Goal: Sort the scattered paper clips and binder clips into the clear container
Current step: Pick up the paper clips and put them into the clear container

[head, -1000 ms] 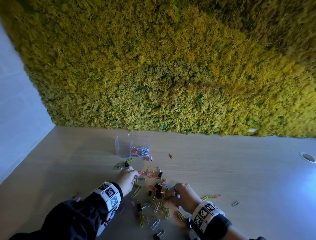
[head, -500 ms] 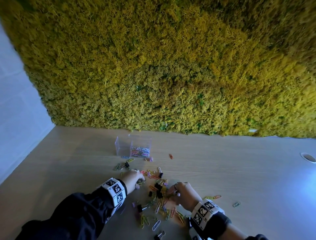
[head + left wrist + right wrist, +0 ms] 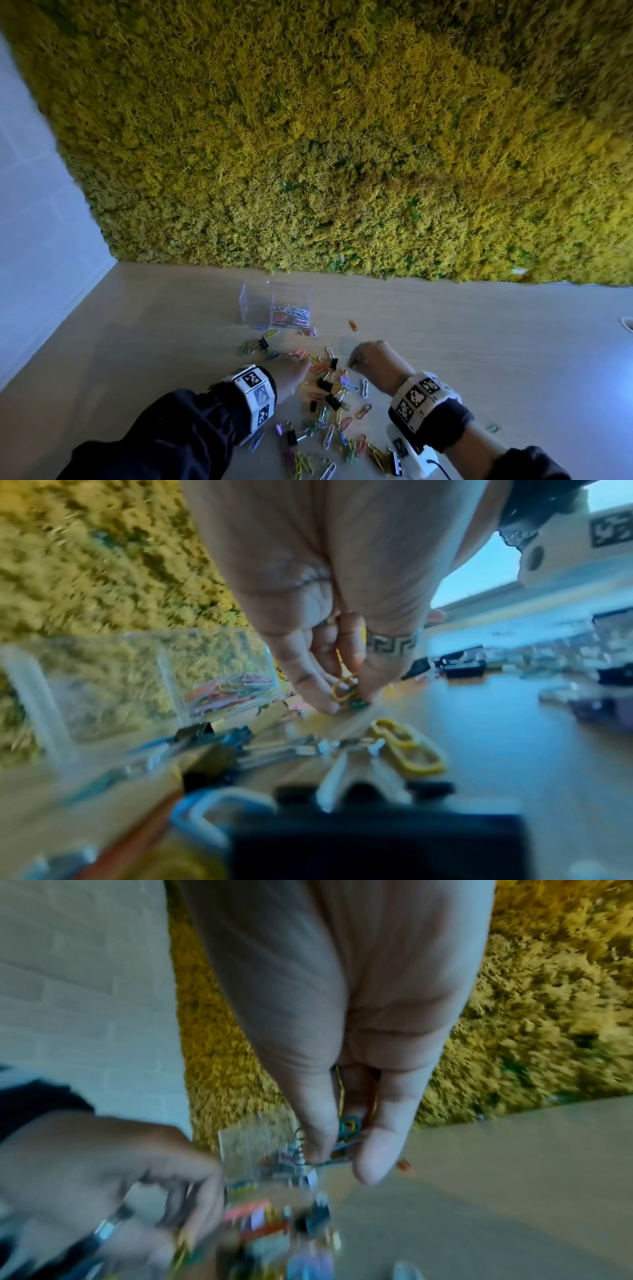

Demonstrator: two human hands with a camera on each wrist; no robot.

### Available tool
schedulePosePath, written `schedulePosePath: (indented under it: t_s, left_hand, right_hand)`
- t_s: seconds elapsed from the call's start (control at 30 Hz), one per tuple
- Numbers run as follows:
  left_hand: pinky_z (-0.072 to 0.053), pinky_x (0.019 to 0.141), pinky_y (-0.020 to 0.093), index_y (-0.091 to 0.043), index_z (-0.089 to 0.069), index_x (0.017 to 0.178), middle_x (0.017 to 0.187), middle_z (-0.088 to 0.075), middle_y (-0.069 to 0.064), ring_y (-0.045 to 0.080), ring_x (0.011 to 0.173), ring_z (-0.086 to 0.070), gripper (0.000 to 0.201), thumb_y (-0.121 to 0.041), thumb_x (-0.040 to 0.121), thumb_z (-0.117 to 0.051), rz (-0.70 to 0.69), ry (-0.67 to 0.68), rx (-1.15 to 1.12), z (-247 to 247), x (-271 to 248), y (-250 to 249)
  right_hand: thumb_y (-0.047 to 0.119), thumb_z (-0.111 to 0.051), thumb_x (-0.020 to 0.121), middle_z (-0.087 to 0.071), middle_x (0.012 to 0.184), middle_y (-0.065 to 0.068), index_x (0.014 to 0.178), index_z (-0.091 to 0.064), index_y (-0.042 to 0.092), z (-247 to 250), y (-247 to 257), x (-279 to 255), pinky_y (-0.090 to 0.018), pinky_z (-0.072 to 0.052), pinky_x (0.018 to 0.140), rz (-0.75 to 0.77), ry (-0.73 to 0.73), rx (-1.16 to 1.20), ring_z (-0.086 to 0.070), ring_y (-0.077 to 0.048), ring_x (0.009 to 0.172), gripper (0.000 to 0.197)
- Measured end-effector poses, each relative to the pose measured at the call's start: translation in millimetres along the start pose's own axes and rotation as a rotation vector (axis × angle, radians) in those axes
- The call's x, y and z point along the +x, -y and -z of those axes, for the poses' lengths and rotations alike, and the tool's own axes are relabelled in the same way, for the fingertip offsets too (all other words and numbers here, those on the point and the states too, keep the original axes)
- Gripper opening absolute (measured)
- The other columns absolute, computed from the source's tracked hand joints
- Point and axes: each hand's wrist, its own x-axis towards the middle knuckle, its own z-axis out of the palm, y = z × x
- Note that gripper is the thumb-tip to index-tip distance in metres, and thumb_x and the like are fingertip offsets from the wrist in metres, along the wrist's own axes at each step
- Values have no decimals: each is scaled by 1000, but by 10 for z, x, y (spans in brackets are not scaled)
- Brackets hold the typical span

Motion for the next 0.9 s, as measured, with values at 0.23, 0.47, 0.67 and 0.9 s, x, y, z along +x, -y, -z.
schedulePosePath:
  t_s: [0.23, 0.47, 0.67, 0.9]
  left_hand:
    - [-35, 63, 11, -20, -49, 81, 76, -48, -9, 8, 73, -46, 15, -7, 87, -53, -37, -326, -410, 348, 6, 368]
    - [-49, 77, 21, -5, -60, 100, 97, -66, 6, 15, 82, -59, 14, -4, 86, -57, 190, -649, -629, 897, 301, 595]
    - [-53, 68, 18, -7, -61, 103, 113, -64, 11, 14, 89, -60, 24, 5, 85, -53, 182, -570, -650, 786, 397, 640]
    - [-44, 89, 25, -23, -56, 109, 118, -59, -3, 11, 101, -56, 22, -15, 88, -55, 151, -500, -609, 666, -242, 954]
  right_hand:
    - [13, -55, 88, -69, 106, -7, 102, -66, 5, 384, 591, 680, -13, -43, 84, 166, -281, 118, -63, -14, 94, 19]
    - [8, -63, 83, -69, 107, -10, 112, -61, 5, 244, 809, 1067, -25, -50, 93, 121, -196, 125, -65, -17, 95, 30]
    - [14, -55, 89, -70, 103, -8, 104, -65, 4, 438, 552, 949, -19, -51, 84, 38, -286, 242, -67, -15, 88, 21]
    - [9, -44, 94, -55, 81, 0, 108, -56, 10, 702, -384, 278, -7, -44, 46, -213, 87, 364, -58, 1, 50, 18]
